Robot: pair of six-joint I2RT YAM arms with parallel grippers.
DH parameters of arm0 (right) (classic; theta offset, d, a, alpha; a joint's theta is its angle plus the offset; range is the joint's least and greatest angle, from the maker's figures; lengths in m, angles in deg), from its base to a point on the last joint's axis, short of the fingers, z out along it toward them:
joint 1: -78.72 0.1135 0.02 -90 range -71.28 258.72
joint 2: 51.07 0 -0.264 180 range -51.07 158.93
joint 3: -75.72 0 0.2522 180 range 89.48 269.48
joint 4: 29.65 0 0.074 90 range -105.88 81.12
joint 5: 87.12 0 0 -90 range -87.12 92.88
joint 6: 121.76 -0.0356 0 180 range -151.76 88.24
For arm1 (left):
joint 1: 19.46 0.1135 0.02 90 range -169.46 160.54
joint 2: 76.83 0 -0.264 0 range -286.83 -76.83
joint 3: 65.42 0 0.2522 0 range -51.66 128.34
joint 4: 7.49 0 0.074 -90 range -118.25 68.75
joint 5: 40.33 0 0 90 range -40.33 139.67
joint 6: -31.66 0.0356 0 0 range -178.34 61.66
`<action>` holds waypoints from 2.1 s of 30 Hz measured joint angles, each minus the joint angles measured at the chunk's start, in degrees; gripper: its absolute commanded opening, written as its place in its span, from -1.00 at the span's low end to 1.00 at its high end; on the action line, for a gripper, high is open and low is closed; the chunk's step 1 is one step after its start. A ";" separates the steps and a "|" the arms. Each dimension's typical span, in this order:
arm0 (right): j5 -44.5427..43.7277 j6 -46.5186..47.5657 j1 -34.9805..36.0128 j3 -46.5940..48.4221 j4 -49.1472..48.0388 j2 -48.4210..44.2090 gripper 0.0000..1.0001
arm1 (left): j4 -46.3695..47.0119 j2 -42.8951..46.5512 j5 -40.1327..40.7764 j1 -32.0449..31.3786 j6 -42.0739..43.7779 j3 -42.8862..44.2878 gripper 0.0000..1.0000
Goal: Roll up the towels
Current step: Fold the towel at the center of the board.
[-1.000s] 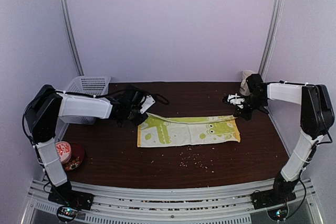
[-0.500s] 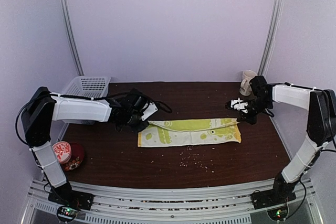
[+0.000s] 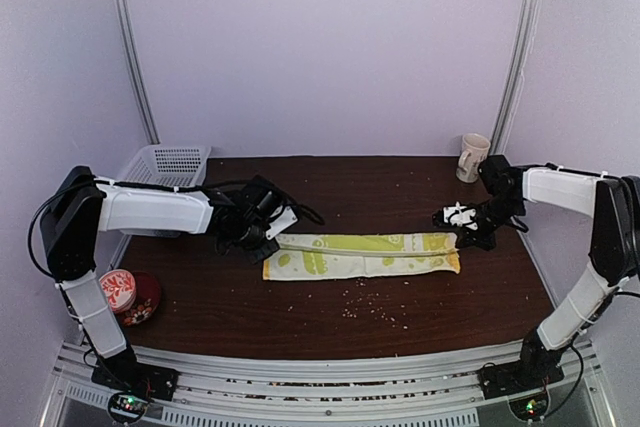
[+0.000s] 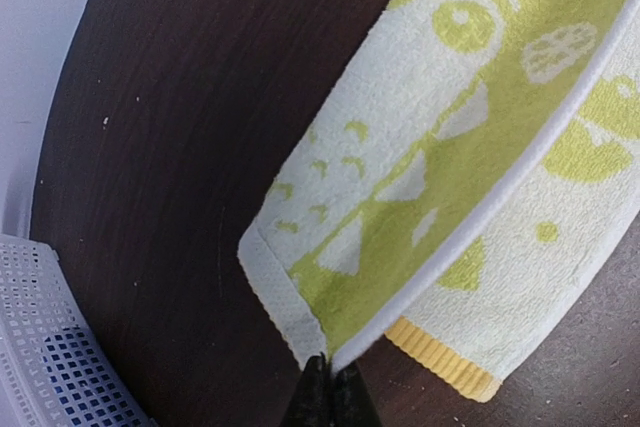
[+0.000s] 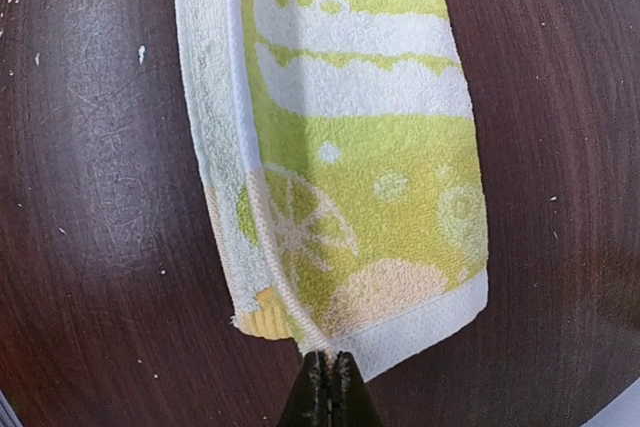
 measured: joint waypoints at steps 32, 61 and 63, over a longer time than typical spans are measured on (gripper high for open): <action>-3.52 2.99 -0.02 -3.87 -0.15 -0.66 -1.00 | -4.20 -0.13 -5.92 -2.60 -1.77 -0.13 -1.00; -3.87 4.35 -0.04 -3.65 1.31 -3.23 -0.98 | -4.09 1.03 -6.82 -2.71 -1.99 -1.51 -1.00; -4.04 4.35 -0.04 -4.11 1.25 -3.08 -0.83 | -4.09 1.01 -7.48 -2.71 -1.99 -1.51 -0.99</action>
